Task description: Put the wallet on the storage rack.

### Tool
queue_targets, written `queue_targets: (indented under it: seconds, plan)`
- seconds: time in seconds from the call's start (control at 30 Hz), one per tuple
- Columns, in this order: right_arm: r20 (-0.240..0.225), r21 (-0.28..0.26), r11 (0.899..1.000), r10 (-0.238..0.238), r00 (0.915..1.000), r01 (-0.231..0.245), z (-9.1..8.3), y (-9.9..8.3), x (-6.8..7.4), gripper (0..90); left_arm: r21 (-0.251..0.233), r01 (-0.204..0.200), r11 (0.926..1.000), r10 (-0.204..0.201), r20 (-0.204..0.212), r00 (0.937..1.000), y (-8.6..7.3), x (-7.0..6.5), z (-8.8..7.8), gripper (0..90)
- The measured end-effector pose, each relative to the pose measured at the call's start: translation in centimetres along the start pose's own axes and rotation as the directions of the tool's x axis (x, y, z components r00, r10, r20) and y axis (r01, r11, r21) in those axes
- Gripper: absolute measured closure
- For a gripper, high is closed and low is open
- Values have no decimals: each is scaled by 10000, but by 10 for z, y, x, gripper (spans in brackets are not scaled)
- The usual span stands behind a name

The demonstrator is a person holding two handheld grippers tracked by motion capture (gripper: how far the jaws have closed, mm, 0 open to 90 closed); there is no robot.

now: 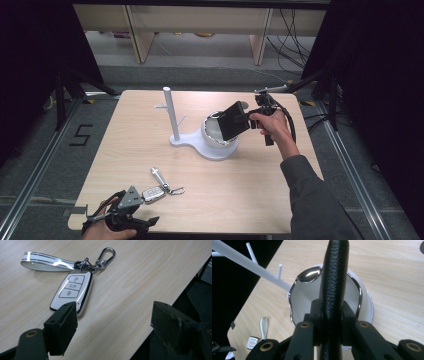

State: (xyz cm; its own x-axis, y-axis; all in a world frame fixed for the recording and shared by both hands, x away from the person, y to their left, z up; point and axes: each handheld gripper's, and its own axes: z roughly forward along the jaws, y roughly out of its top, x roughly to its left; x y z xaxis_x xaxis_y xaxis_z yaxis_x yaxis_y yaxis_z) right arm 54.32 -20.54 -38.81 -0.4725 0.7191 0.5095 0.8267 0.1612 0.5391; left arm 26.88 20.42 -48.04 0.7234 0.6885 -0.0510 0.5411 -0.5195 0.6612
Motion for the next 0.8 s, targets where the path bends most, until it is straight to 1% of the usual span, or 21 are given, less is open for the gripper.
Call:
queue_targets:
  seconds: [0.03, 0.07, 0.13, 0.17, 0.2, 0.23, 0.27, 0.3, 0.33, 0.37, 0.43, 0.47, 0.53, 0.57, 0.6, 0.67, 0.7, 0.77, 0.8]
  plan:
    - [-53, -51, 10000, -55, 10000, 55, 3, 0, -1, 772, 13, 26, 10000, -26, -8, 10000, 0, 0, 0, 208]
    - [-15, -96, 9998, -163, 9999, 163, 4, 1, -1, 773, 106, -52, 9999, 53, -72, 10000, 0, 1, 0, 208]
    - [-14, 74, 10000, 5, 10000, -5, 7, 1, 0, 772, 112, -43, 9999, 43, 5, 10000, -1, 0, 1, 208]
    - [48, 47, 9999, -126, 9999, 126, 8, 1, 0, 772, 104, 23, 9999, -23, -18, 10000, -1, 0, 1, 208]
    - [-67, 200, 9998, 59, 10000, -58, 9, 1, 1, 772, 175, 13, 9998, -12, -54, 10000, -1, 0, 2, 208]
    - [-32, 150, 9999, -45, 10000, 46, 10, 1, 0, 772, 168, 64, 9998, -63, -71, 10000, -1, 0, 3, 208]
    - [-39, 252, 9996, 112, 9999, -111, 10, 1, 1, 772, 206, -84, 9998, 85, -60, 9999, -1, 0, 2, 208]
    - [-90, 265, 9995, 167, 9998, -165, 11, 1, 1, 772, 209, -89, 9997, 90, -56, 9999, -1, 0, 3, 208]
    - [-4, 167, 9999, -2, 10000, 2, 13, 1, 0, 772, 213, -101, 9997, 102, -51, 9999, -1, 0, 3, 208]
    - [-78, 122, 9999, -104, 9999, 105, 14, 2, -1, 772, 217, -107, 9997, 108, -52, 9999, -1, 0, 3, 208]
    - [27, 164, 9999, 11, 10000, -11, 16, 1, 0, 772, 228, -101, 9997, 103, -66, 9999, -1, 0, 3, 208]
    - [-29, 139, 9999, -101, 9999, 102, 17, 1, 0, 772, 229, -110, 9997, 111, -61, 9999, -1, 0, 3, 208]
    - [-75, 404, 9984, 410, 9991, -407, 18, 1, 3, 771, 239, -129, 9996, 131, -62, 9999, -1, 0, 3, 208]
    - [-65, 377, 9991, 173, 9998, -170, 18, 1, 1, 771, 239, -120, 9996, 122, -66, 9999, -1, 0, 3, 208]
    - [-10, 334, 9992, 215, 9998, -214, 20, 1, 1, 771, 238, -111, 9997, 112, -68, 9999, -1, 0, 3, 208]
    - [-133, 373, 9991, 185, 9997, -179, 23, 0, 0, 771, 251, -150, 9996, 152, -54, 9999, -1, 0, 3, 208]
    - [-129, 369, 9993, 97, 9999, -93, 25, -1, -1, 771, 243, -127, 9996, 128, -40, 9999, -2, 0, 3, 208]
    - [-128, 505, 9985, 223, 9997, -217, 27, -1, 0, 771, 248, -104, 9996, 105, -9, 9999, -2, 0, 3, 208]
    - [-83, 321, 9995, -52, 10000, 55, 31, -1, -1, 771, 247, -115, 9996, 115, 0, 9999, -2, 0, 3, 208]
